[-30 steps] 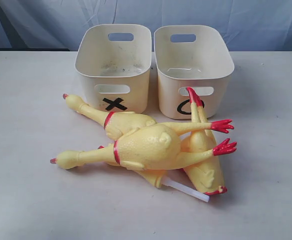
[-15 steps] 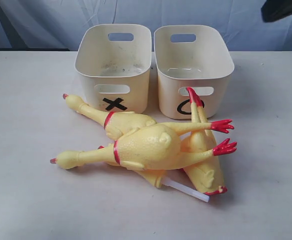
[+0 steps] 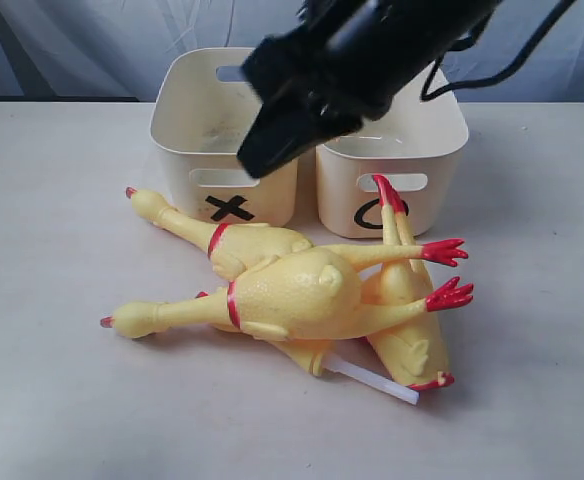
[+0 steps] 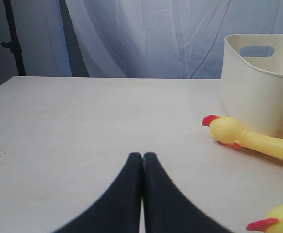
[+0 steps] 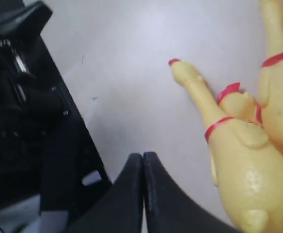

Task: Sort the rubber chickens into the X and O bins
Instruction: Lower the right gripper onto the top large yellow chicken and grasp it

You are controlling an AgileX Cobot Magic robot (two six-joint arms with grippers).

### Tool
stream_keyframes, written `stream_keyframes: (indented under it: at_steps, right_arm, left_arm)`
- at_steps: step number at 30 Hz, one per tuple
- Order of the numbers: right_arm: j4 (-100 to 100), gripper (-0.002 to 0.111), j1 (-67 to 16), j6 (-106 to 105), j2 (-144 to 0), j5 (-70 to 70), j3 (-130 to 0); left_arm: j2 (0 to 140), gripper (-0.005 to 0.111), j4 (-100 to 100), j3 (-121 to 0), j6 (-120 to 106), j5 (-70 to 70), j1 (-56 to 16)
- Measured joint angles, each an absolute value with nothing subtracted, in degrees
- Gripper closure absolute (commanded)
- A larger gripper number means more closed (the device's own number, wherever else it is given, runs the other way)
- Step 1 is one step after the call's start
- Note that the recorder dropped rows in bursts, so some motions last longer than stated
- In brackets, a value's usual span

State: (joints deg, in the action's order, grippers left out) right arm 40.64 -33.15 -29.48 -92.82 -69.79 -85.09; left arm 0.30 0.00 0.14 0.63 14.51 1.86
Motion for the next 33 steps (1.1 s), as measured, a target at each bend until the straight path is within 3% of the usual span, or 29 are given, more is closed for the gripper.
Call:
stream_keyframes:
  at_steps: [3, 5, 7, 12, 13, 20, 25, 33]
  right_arm:
    - [30.84, 0.107, -38.67, -30.0, -94.16, -69.9, -85.09]
    - [22.68, 0.096, -41.88, -28.26, -95.15, -70.0, -85.09]
    - [17.61, 0.078, -44.4, -25.8, -96.12, -70.01, -85.09]
    - [13.98, 0.008, -49.48, -23.99, -96.74, -70.01, -85.09]
    - [13.07, 0.004, -50.58, -24.5, -96.74, -70.01, -85.09]
    - [2.62, 0.03, -55.59, -25.89, -99.21, -68.66, -85.09]
    - [-5.6, 0.022, -56.6, -25.51, -104.34, -66.45, -85.09]
    - [-18.09, 0.022, -56.72, -22.68, -110.45, -64.39, -85.09]
  left_arm:
    - [0.3, 0.107, 0.0, 0.14, 0.63, 14.51, 1.86]
    - [0.3, 0.107, 0.0, 0.14, 0.63, 14.51, 1.86]
    - [0.3, 0.107, 0.0, 0.14, 0.63, 14.51, 1.86]
    - [0.3, 0.107, 0.0, 0.14, 0.63, 14.51, 1.86]
    - [0.3, 0.107, 0.0, 0.14, 0.63, 14.51, 1.86]
    - [0.3, 0.107, 0.0, 0.14, 0.63, 14.51, 1.86]
    - [0.3, 0.107, 0.0, 0.14, 0.63, 14.51, 1.86]
    - [0.3, 0.107, 0.0, 0.14, 0.63, 14.51, 1.86]
